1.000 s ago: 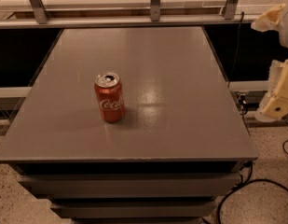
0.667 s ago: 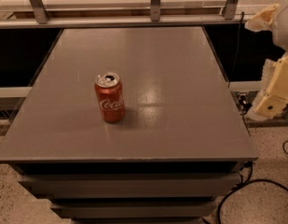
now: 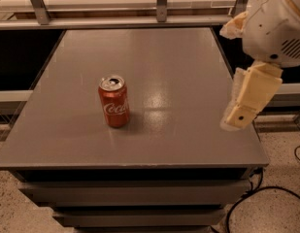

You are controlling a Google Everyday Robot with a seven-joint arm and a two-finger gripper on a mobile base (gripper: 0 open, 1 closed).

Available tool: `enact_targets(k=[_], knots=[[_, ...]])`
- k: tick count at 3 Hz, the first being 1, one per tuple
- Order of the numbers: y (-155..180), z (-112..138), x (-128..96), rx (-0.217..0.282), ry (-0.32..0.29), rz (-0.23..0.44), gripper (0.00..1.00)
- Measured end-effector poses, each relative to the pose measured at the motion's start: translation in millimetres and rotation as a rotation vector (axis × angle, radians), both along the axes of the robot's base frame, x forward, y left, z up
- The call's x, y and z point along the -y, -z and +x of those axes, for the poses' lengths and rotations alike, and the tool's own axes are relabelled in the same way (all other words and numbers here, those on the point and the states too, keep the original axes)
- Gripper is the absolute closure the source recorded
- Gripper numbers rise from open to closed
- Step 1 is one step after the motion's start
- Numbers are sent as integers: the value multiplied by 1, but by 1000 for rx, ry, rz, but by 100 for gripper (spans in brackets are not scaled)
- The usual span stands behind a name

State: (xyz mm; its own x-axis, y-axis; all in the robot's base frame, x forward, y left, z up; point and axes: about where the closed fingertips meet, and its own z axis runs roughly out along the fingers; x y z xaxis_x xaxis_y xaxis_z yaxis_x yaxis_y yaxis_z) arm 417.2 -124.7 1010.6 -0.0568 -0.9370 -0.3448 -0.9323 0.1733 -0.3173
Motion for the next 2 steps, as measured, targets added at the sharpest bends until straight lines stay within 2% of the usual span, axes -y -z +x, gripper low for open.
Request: enact_targets(k=[2], knots=[[22, 0, -81, -17, -84, -58, 0]])
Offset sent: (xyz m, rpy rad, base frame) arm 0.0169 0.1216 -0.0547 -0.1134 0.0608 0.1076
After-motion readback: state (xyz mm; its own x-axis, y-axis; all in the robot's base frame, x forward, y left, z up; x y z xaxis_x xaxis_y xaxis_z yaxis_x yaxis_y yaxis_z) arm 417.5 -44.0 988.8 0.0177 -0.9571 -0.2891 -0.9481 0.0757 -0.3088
